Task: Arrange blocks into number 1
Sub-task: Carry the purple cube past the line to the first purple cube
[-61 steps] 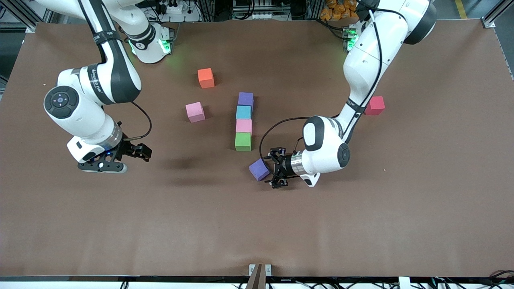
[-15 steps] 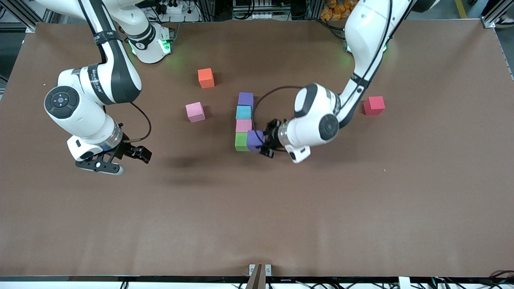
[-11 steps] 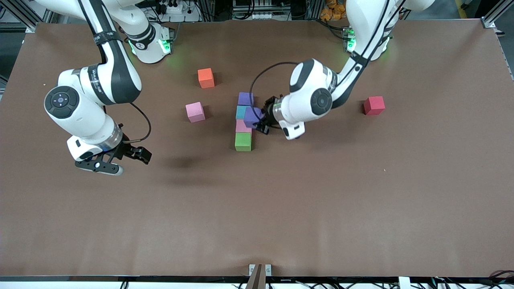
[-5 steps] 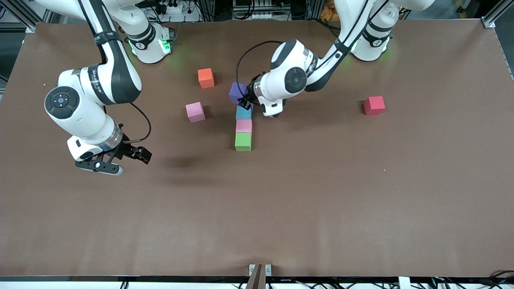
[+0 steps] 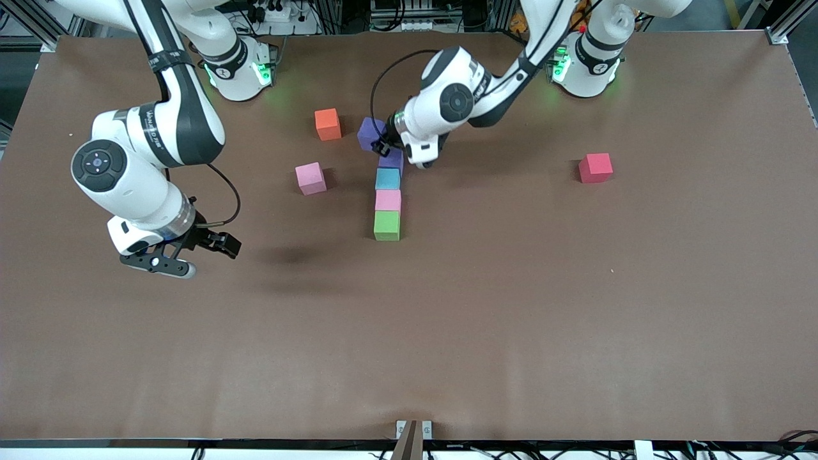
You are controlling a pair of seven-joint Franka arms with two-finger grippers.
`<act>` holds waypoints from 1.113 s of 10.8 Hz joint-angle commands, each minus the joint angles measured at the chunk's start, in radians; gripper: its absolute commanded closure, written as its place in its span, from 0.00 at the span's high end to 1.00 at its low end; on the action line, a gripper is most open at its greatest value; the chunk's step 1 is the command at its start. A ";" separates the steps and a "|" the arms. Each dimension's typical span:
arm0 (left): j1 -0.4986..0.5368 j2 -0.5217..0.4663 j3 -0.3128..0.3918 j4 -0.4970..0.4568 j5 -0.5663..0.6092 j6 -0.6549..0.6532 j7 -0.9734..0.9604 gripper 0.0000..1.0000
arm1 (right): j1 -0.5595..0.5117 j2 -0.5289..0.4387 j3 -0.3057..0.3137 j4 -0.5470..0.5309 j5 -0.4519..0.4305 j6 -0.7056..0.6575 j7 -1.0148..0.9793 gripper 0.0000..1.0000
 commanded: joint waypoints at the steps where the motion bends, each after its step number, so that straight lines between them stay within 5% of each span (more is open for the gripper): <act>1: 0.021 -0.042 -0.032 -0.067 -0.018 0.024 -0.011 0.00 | -0.011 -0.015 0.010 -0.009 -0.003 -0.014 0.016 1.00; 6: 0.153 -0.070 -0.038 -0.094 -0.136 0.024 0.072 0.00 | -0.010 -0.013 0.010 -0.009 -0.003 -0.015 0.016 1.00; 12: 0.159 -0.101 -0.117 -0.171 -0.235 0.056 0.142 0.00 | -0.010 -0.013 0.010 -0.007 -0.001 -0.014 0.016 1.00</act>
